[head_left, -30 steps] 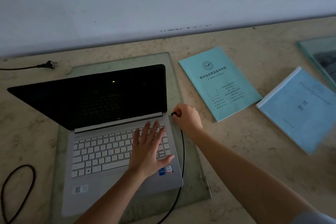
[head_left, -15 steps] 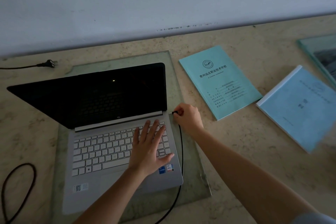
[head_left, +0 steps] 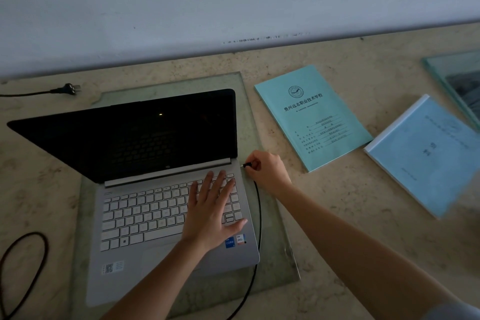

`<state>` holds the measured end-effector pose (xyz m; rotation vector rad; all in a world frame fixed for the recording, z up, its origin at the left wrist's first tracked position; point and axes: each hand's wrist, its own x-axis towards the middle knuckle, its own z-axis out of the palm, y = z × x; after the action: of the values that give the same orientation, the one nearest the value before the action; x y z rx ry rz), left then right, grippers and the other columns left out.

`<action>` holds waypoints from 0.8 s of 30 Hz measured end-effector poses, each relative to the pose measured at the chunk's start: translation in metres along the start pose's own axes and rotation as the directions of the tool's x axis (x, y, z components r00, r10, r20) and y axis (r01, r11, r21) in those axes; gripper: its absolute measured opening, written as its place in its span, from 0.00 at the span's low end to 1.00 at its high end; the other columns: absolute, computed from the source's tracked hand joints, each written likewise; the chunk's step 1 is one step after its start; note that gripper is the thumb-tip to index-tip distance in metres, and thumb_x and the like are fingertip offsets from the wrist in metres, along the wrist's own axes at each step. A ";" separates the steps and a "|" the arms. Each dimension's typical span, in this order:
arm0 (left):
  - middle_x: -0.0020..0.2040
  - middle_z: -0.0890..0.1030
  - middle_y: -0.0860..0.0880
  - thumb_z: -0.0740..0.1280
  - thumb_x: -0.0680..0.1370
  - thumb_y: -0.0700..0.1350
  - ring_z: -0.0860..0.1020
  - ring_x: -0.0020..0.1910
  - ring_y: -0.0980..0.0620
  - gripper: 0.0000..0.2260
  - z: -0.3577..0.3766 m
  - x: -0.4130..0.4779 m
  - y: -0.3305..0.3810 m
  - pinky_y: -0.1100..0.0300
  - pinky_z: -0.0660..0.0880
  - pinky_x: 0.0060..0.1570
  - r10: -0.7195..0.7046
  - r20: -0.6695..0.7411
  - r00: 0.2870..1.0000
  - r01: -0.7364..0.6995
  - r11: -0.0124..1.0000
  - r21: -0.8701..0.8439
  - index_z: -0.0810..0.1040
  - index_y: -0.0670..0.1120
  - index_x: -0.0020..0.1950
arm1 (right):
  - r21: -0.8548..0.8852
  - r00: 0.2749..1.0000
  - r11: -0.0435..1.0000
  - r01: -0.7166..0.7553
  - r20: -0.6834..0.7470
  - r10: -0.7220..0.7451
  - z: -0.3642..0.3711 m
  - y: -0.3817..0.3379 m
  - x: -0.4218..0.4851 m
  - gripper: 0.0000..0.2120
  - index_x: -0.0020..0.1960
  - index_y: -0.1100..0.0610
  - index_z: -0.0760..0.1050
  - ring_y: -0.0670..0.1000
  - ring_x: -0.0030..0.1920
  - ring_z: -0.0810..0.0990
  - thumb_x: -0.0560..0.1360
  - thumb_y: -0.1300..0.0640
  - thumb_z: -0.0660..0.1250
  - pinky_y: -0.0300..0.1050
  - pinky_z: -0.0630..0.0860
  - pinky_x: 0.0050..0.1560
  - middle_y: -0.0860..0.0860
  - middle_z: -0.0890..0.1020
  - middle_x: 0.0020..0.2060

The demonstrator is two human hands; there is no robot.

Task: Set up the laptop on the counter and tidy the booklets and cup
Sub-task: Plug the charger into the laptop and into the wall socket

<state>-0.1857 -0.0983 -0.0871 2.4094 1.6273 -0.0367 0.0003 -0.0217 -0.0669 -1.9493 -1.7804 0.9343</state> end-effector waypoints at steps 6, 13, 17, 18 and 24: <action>0.78 0.52 0.48 0.49 0.70 0.74 0.50 0.77 0.45 0.42 -0.001 0.000 0.000 0.40 0.53 0.73 -0.007 0.010 1.000 0.007 1.000 0.010 0.51 0.51 0.77 | -0.024 0.999 0.999 0.032 0.004 -0.032 0.001 -0.002 -0.003 0.05 0.49 0.55 0.78 0.49 0.41 0.78 0.73 0.59 0.68 0.43 0.78 0.42 0.49 0.80 0.41; 0.78 0.52 0.47 0.52 0.70 0.73 0.50 0.77 0.45 0.42 -0.001 0.000 0.000 0.40 0.52 0.73 0.001 0.003 1.000 -0.001 1.000 0.010 0.52 0.50 0.77 | -0.089 0.997 0.993 0.074 0.014 -0.073 0.004 -0.009 -0.004 0.09 0.53 0.53 0.73 0.49 0.39 0.78 0.73 0.59 0.64 0.43 0.77 0.37 0.47 0.77 0.40; 0.78 0.54 0.47 0.53 0.70 0.73 0.51 0.77 0.44 0.42 -0.001 0.000 0.001 0.40 0.51 0.73 0.005 -0.003 1.000 -0.005 1.000 0.016 0.54 0.50 0.76 | -0.149 0.995 0.984 0.095 0.044 -0.089 0.006 -0.013 -0.003 0.09 0.53 0.53 0.71 0.51 0.42 0.79 0.73 0.60 0.64 0.47 0.80 0.40 0.47 0.77 0.45; 0.78 0.55 0.47 0.53 0.70 0.73 0.52 0.76 0.44 0.42 -0.001 0.001 0.001 0.40 0.52 0.72 0.006 -0.005 1.000 -0.006 1.000 0.020 0.55 0.50 0.76 | -0.162 0.994 0.982 0.098 0.052 -0.091 0.006 -0.014 -0.002 0.09 0.53 0.53 0.70 0.51 0.42 0.79 0.73 0.60 0.64 0.48 0.81 0.40 0.48 0.78 0.46; 0.77 0.57 0.46 0.54 0.69 0.73 0.54 0.76 0.42 0.42 -0.001 0.001 0.001 0.38 0.56 0.71 0.017 -0.024 1.000 -0.016 1.000 0.021 0.57 0.48 0.76 | -0.209 0.992 0.970 0.123 0.064 -0.112 0.007 -0.019 -0.003 0.11 0.51 0.54 0.67 0.53 0.40 0.79 0.72 0.61 0.65 0.50 0.80 0.37 0.49 0.78 0.46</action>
<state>-0.1846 -0.0969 -0.0858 2.4480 1.6252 -0.0220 -0.0185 -0.0232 -0.0593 -1.9328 -2.0767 0.7905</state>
